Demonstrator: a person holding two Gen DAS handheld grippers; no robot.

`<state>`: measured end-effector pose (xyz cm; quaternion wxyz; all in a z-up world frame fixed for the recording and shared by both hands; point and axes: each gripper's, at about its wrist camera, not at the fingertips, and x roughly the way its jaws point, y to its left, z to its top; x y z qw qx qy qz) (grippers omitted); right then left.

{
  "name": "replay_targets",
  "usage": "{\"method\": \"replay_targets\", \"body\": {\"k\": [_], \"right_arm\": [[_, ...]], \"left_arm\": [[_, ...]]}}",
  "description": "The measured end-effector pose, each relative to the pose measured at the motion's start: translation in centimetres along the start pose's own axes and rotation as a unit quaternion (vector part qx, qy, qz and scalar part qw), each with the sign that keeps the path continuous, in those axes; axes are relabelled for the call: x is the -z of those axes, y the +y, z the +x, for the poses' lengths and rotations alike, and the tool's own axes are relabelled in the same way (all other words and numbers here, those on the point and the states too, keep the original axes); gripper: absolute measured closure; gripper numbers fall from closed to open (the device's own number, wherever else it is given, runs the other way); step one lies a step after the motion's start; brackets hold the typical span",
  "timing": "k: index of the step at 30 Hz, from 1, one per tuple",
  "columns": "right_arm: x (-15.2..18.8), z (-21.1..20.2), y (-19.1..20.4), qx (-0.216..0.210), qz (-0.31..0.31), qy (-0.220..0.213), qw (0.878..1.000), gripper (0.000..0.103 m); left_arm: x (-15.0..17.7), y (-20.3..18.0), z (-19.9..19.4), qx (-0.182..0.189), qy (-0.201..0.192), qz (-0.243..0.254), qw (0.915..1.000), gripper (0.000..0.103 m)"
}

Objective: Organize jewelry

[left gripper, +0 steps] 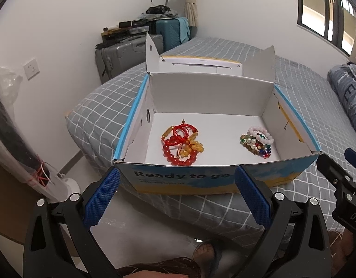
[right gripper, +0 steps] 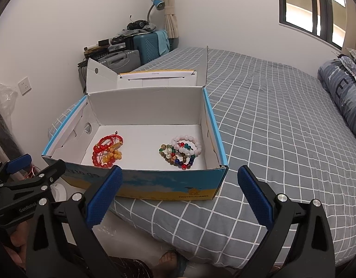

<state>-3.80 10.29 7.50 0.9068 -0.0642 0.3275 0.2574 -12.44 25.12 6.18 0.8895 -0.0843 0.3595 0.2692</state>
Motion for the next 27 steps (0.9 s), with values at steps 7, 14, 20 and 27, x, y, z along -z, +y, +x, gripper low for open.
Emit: {"method": "replay_targets", "body": {"k": [7,14,20,27], "right_arm": [[-0.1,0.06,0.31,0.0,-0.002,0.001,1.0,0.008],[-0.12,0.19,0.47,0.0,-0.003,0.002,1.0,0.008],[-0.08,0.22,0.57,0.0,-0.003,0.002,1.0,0.008],[-0.1,0.22,0.59,0.0,-0.004,0.002,1.0,0.008]], "left_arm": [[0.08,-0.36,-0.1,0.008,-0.001,0.003,1.0,0.006],[0.16,-0.42,-0.23,0.013,-0.002,0.003,0.9999,0.006],[0.14,-0.41,-0.23,0.018,-0.002,0.003,0.9998,0.006],[0.2,-0.52,-0.19,0.024,-0.001,0.002,0.9997,0.006]]}}
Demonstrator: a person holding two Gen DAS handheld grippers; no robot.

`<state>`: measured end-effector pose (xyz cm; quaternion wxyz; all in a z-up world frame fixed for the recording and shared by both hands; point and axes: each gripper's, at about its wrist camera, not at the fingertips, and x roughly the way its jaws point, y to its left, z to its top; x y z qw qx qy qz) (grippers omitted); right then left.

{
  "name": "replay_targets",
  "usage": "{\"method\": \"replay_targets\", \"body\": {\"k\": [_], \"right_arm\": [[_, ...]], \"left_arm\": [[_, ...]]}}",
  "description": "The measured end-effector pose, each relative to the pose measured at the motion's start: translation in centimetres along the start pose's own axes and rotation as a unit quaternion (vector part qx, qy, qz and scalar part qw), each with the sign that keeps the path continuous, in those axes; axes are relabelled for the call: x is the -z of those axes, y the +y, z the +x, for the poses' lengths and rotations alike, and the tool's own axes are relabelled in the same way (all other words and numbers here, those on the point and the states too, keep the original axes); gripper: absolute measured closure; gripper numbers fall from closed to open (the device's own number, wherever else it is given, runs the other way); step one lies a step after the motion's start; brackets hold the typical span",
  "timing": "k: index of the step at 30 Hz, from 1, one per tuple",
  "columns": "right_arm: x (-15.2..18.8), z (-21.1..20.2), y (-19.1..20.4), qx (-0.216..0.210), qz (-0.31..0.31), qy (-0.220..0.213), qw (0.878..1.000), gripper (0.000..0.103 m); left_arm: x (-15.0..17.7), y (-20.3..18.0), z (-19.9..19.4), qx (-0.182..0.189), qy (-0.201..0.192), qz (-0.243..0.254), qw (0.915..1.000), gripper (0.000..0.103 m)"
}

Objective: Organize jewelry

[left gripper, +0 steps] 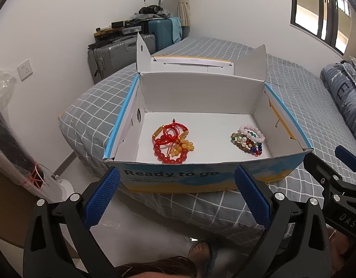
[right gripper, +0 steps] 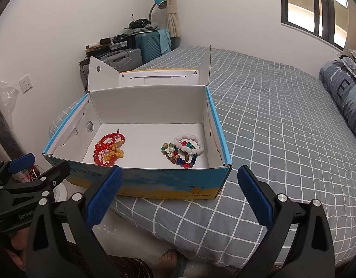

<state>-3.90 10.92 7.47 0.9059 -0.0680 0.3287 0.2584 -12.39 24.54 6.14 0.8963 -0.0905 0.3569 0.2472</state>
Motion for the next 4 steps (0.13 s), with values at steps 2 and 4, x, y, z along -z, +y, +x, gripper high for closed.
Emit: {"method": "replay_targets", "body": {"k": [2,4], "right_arm": [[-0.01,-0.02,0.02,0.0,0.001,0.0,1.0,0.008],[0.02,0.0,0.01,0.0,0.0,-0.001,1.0,0.008]], "left_arm": [[0.02,0.0,0.0,0.001,-0.001,0.0,1.0,0.006],[0.04,0.0,-0.06,0.0,0.0,-0.001,1.0,0.006]]}}
